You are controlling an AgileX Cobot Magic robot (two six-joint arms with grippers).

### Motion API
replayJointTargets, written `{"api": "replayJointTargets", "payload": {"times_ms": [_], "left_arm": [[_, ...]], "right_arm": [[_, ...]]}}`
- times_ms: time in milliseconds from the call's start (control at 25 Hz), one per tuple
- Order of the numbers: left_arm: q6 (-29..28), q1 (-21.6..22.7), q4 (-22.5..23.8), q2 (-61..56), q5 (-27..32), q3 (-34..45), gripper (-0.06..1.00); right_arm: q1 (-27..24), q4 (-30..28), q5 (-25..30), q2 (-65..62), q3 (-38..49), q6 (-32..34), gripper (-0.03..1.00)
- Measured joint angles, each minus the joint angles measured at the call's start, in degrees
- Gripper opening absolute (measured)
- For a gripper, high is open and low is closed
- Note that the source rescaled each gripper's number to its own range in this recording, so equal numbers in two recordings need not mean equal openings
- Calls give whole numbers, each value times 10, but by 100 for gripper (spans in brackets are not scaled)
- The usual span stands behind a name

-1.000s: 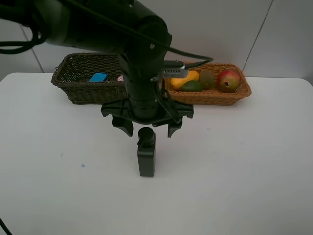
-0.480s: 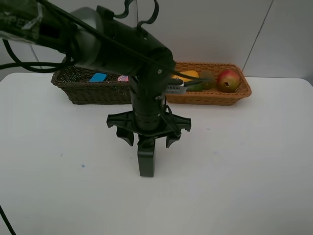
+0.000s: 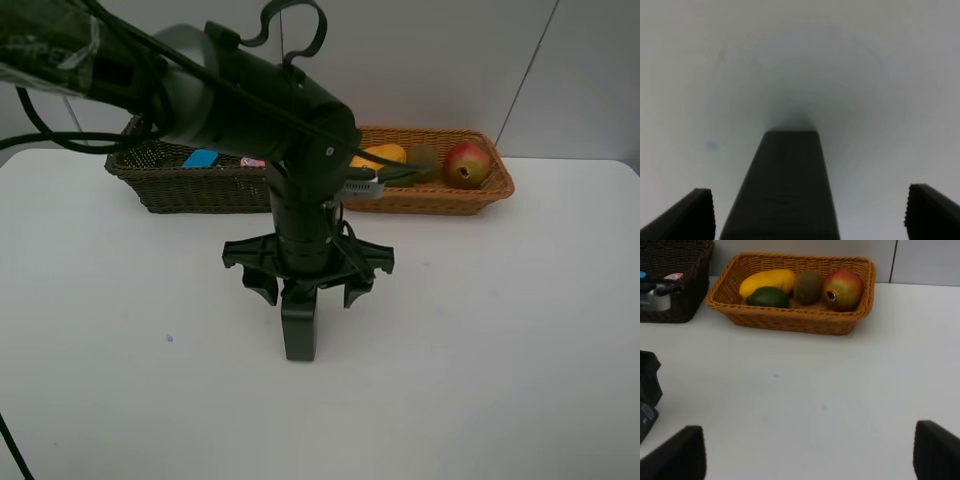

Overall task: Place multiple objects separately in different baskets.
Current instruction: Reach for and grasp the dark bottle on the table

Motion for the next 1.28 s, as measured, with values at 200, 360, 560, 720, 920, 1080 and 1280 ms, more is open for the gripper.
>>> {"api": "replayJointTargets", "payload": {"times_ms": [200,360,560,720,920,1080,1280], "left_arm": [[2,0,-2,0,2,0,100],[5,0,0,0,9,0,100],[1,0,5,0,14,0,100],[-1,0,12,0,19,0,93],[-1,0,15,0,23,0,0],[7,0,14,0,23,0,1],[18,0,14,0,23,0,1]], "right_arm": [[0,0,0,0,0,0,100],[0,0,0,0,0,0,100],[0,0,0,0,0,0,100],[0,0,0,0,0,0,100],[0,0,0,0,0,0,100],[0,0,0,0,0,0,100],[0,0,0,0,0,0,100]]}}
